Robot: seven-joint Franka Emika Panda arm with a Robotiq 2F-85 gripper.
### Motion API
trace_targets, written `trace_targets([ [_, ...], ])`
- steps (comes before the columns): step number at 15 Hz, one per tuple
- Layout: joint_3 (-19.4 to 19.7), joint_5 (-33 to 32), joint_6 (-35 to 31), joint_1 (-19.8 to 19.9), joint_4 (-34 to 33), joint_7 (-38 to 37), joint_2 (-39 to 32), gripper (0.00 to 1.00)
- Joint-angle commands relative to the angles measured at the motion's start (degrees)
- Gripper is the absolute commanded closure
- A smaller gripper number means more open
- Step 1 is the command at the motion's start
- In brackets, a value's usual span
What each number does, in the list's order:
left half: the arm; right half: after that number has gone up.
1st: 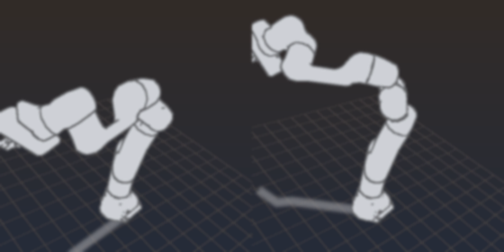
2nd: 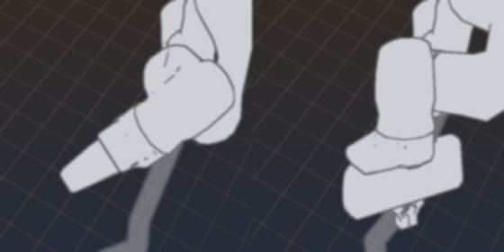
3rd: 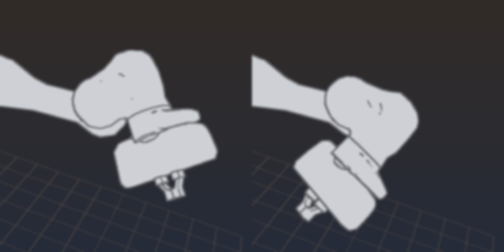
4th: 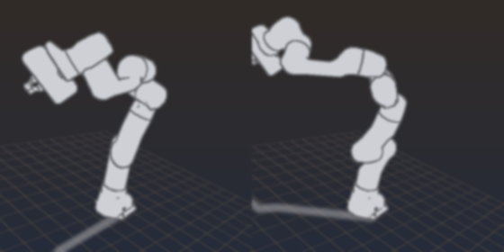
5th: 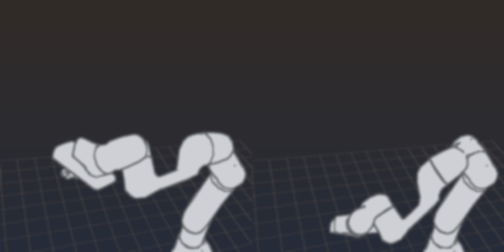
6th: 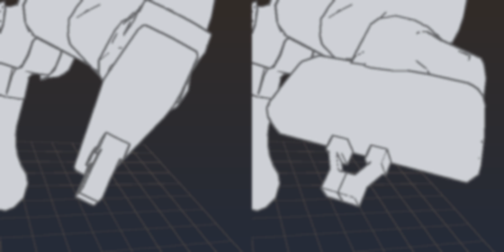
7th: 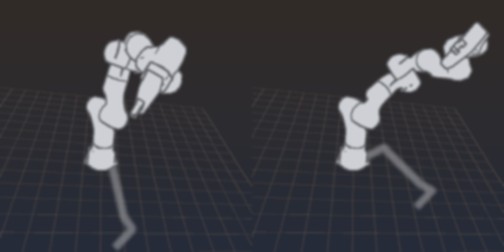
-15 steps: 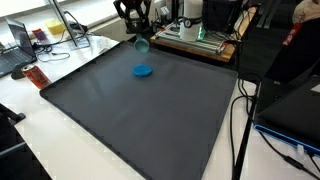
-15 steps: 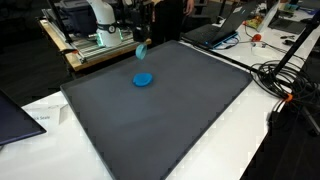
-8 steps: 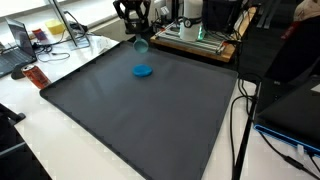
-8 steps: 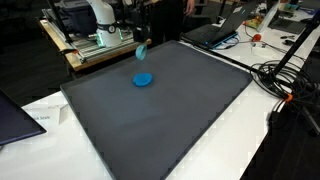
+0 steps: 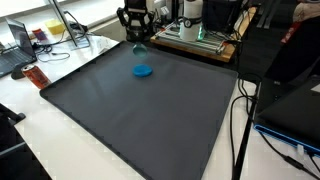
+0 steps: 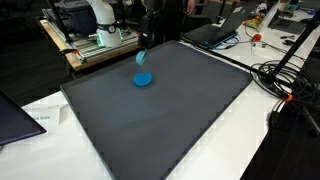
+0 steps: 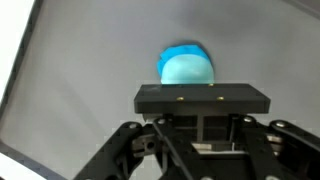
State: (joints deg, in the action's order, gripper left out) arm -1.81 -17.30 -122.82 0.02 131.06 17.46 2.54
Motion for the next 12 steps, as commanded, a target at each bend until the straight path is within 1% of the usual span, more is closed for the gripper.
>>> trace_targets([
  [1, -0.43, -4.51, 2.66, -1.02, -4.03, -3.18, -5.62, 0.77],
  [8, -0.56, -6.41, 6.48, -2.65, -8.63, -3.29, -14.45, 0.77],
  [12, -0.42, -6.89, 7.82, -3.26, -10.9, -3.27, -18.18, 0.77],
])
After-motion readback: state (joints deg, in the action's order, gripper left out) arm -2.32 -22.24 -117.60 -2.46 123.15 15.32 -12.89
